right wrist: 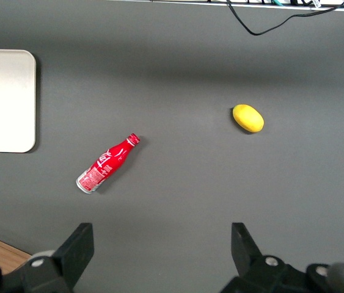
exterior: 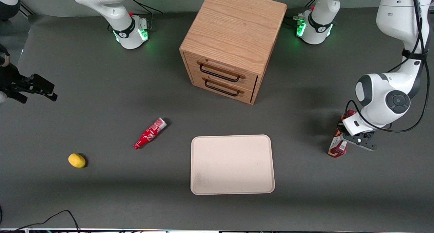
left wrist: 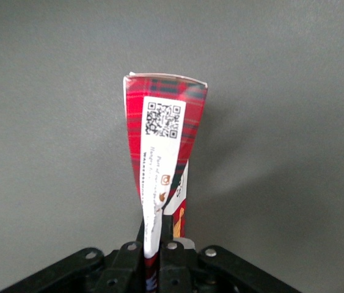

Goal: Place red cookie box on tray
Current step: 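Close the left gripper on the end of the red cookie box, then lift the red cookie box upright with the left gripper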

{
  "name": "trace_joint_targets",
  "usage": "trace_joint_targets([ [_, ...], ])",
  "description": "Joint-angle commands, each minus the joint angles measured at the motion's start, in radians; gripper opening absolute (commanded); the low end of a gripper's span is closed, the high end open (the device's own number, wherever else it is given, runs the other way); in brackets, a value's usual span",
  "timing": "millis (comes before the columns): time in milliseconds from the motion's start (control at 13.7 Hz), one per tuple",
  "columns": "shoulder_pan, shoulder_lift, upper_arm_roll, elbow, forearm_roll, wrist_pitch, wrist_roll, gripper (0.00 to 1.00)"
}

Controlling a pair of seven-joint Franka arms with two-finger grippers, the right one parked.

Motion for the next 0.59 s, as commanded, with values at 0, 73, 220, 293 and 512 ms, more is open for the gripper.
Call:
trace_joint_targets([
  [0, -0.009, -0.101, 0.004, 0.027, -0.003, -0.141, 0.017, 0.0],
  [73, -0.006, -0.125, 0.003, 0.08, -0.003, -0.257, 0.017, 0.0],
  [220, -0.005, -0.15, 0.001, 0.226, -0.003, -0.519, 0.007, 0.0],
  [293, -0.005, -0.153, 0.001, 0.309, -0.003, -0.636, 0.004, 0.0],
  [512, -0.005, -0.155, 0.001, 0.504, -0.003, -0.897, -0.025, 0.0],
])
